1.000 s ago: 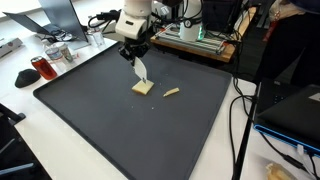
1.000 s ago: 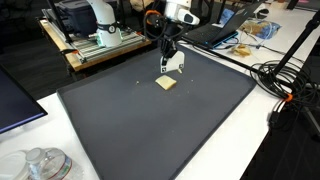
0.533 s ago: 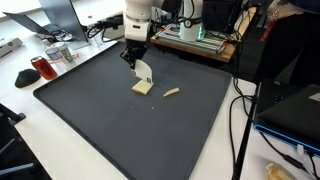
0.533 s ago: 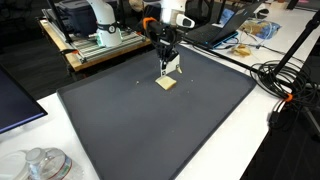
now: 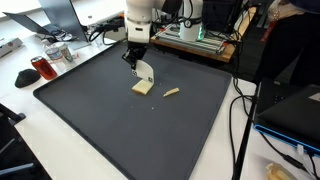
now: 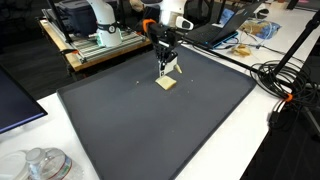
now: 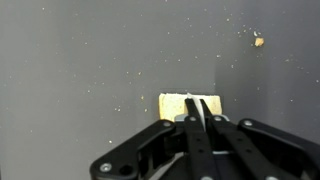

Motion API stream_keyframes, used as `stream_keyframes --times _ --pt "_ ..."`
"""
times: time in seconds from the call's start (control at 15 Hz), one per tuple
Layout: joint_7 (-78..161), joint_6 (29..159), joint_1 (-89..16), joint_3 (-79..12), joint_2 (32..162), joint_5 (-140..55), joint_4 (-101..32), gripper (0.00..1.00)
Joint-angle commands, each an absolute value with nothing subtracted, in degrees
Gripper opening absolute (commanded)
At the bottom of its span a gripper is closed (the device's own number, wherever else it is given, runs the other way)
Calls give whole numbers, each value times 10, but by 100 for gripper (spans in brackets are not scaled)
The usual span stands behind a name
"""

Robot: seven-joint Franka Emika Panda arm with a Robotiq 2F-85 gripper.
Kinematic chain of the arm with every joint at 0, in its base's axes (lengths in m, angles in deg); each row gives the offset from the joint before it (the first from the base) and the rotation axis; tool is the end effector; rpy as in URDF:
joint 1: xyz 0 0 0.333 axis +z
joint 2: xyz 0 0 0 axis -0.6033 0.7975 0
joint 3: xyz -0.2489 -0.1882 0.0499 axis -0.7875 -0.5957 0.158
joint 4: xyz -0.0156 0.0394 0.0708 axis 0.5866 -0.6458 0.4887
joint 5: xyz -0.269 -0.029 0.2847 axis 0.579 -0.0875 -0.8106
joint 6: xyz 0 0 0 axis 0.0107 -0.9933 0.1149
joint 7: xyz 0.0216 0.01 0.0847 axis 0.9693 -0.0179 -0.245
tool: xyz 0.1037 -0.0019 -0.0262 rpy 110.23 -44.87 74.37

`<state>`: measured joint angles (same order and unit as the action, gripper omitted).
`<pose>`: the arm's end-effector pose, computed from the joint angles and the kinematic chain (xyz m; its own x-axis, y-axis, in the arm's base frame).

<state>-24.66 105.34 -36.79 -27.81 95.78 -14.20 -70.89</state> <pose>0.5448 0.0272 0.2524 0.0368 0.9604 -0.2761 0.9930 -0.0041 0.1182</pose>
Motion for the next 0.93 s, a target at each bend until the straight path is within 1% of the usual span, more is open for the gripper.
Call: stream_keyframes --times 0.0,0.87 --pt "-248 1060 -365 -281 971 -137 -700 1" --pt "-254 1051 -363 -285 1049 -133 -634 1"
